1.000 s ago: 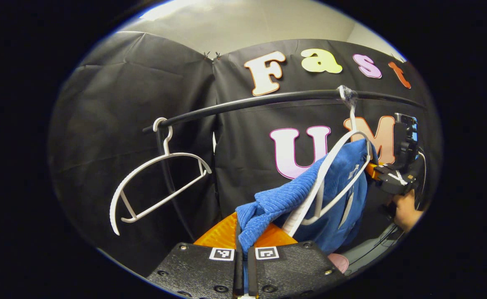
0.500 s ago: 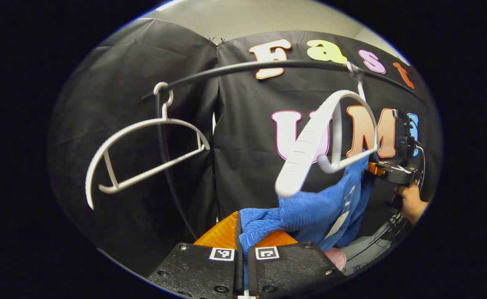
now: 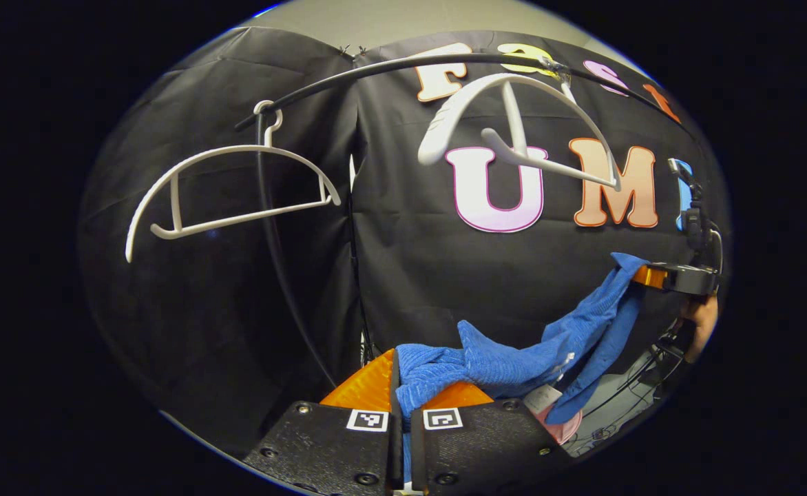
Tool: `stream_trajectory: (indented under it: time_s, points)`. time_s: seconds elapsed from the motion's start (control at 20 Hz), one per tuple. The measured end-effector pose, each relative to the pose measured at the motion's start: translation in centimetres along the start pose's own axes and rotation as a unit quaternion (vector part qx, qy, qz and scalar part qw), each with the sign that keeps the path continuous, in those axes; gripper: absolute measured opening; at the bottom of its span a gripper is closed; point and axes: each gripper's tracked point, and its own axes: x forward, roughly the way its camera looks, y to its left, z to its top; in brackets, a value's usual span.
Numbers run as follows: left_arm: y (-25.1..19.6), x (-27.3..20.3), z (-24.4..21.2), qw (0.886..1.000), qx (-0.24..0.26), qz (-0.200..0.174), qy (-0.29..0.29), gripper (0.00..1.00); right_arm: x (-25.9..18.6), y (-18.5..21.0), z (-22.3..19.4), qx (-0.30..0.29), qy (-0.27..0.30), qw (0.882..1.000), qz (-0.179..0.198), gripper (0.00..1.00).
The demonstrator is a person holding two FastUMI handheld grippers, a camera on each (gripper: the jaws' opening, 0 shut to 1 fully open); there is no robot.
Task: Grasp the clothes on the hanger with both hands and then place them into the laundry hamper below.
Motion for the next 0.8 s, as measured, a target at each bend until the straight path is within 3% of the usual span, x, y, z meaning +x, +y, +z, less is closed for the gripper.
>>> stream_trajectory:
  time_s: [0.25,0.5,0.8]
  points:
    - [-1.7,-0.6,-0.2,0.999,0.023,-0.022,0.002,0.05,-4.3,1.5,-0.3,-0.002,0.012,1.0,0.029,0.01]
    - [-8.2,-1.4,0.2,0.997,0.021,-0.067,-0.016,0.05,-7.5,1.5,-0.1,0.013,0.01,0.999,0.033,0.01]
    - [-15.4,-1.7,3.9,0.986,-0.004,-0.161,-0.041,0.05,-9.9,1.1,2.1,0.061,0.016,0.998,0.01,0.01]
